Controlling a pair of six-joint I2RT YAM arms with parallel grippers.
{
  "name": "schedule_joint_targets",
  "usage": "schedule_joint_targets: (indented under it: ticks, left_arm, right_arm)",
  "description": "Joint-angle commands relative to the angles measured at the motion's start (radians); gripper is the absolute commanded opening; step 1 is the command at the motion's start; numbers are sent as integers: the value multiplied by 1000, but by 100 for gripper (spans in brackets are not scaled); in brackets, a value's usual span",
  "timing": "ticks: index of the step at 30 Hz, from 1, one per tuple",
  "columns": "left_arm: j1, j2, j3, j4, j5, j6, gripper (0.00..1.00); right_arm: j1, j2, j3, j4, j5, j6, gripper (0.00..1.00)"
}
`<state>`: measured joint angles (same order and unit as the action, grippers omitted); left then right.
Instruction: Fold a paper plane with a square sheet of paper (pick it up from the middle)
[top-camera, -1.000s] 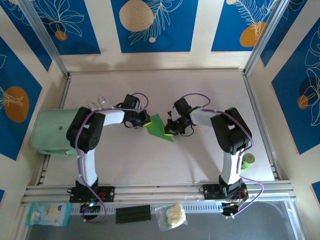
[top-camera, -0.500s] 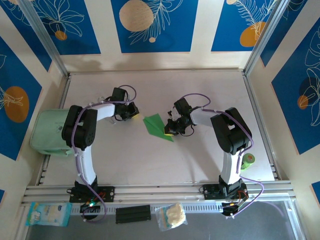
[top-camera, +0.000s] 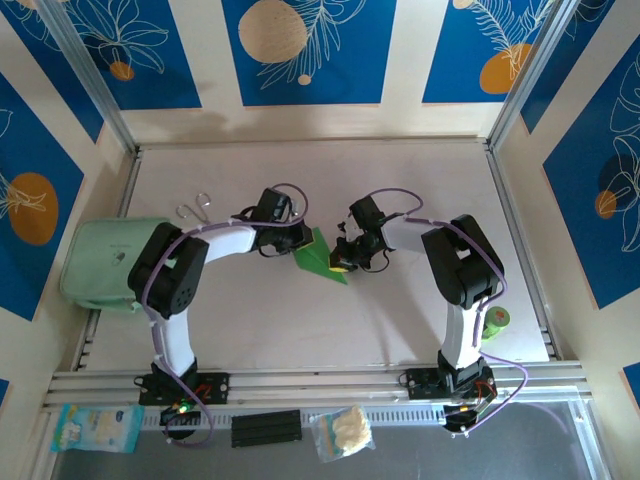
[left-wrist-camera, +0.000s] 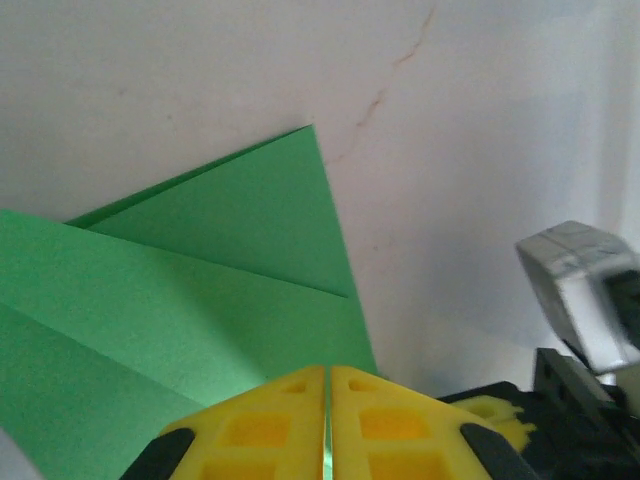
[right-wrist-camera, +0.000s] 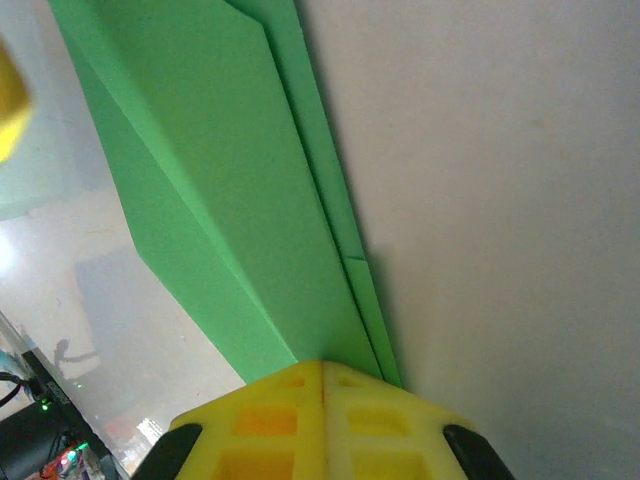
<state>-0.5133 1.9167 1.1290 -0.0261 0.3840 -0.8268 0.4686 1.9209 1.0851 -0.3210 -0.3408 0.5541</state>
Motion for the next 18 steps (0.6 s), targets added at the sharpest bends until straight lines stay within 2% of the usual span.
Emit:
schedule_joint_targets:
  ticks: [1,12,18]
  left_arm:
    - [8,51,4,4,-2,-17,11]
    - [6,102,59,-164,-59,28,7]
    - [6,114,72,-225,-80,44,7]
  right_arm:
    - [-7,36,-28,-92,18,23,2]
    - [0,-19,48,-39,-75,-17,2]
    - [24,40,130,-37,-60,-7,2]
